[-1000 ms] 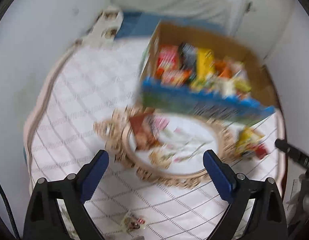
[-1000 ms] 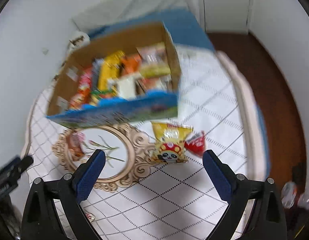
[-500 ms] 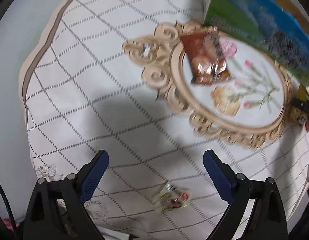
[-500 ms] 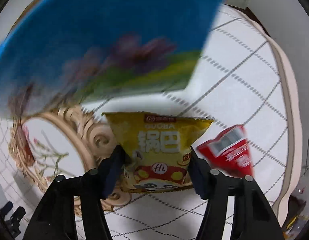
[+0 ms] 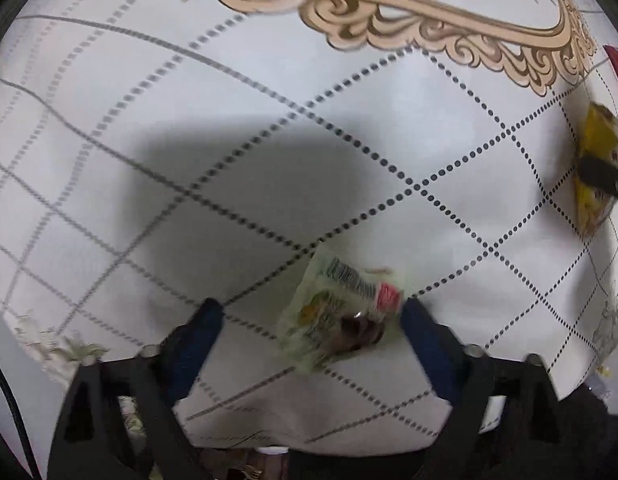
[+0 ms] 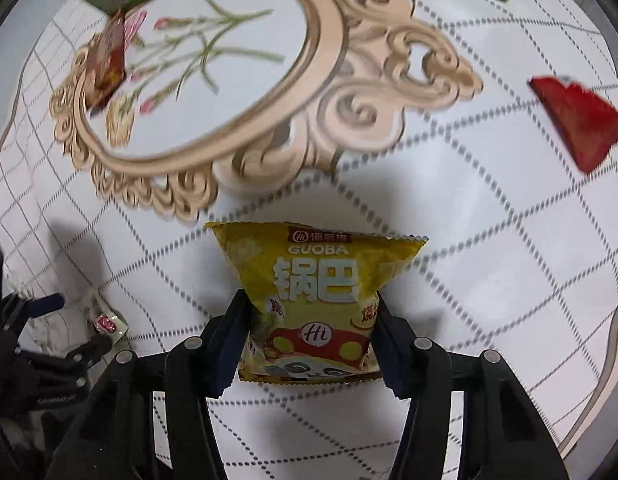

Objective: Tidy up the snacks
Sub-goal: 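Grasp the small clear packet with the left gripper while the right grasps the yellow GUOBA bag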

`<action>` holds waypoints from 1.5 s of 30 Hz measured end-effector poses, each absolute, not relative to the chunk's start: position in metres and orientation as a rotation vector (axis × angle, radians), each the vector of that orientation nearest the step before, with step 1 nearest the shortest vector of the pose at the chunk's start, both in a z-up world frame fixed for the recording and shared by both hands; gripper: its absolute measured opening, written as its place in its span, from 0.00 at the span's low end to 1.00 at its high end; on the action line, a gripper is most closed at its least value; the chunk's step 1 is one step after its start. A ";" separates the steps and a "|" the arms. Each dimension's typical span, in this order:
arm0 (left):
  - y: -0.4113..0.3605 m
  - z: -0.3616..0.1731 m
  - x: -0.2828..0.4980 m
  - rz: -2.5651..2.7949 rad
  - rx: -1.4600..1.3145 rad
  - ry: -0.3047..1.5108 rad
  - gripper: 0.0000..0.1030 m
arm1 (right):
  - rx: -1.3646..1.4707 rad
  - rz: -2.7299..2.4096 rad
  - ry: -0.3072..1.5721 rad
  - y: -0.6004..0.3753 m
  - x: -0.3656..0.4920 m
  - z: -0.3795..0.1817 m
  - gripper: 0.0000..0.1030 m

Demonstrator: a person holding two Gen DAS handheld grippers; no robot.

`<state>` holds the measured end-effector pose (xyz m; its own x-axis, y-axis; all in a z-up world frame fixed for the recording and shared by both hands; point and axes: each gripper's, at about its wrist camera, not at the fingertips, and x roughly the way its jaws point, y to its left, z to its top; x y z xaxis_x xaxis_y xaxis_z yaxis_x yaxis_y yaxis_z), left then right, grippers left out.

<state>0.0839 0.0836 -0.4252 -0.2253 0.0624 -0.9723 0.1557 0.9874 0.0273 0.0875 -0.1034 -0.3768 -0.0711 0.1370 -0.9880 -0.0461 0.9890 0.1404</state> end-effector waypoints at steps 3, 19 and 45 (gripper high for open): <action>0.079 -0.433 0.082 -0.085 0.121 1.814 0.55 | 0.069 0.147 1.639 -0.103 0.082 -0.379 0.58; 0.092 -0.369 0.118 -0.089 0.058 1.705 0.34 | 0.114 0.159 1.612 -0.117 0.085 -0.348 0.51; 0.114 -0.433 0.101 -0.231 -0.118 1.964 0.67 | 0.118 0.143 1.655 -0.120 0.093 -0.361 0.51</action>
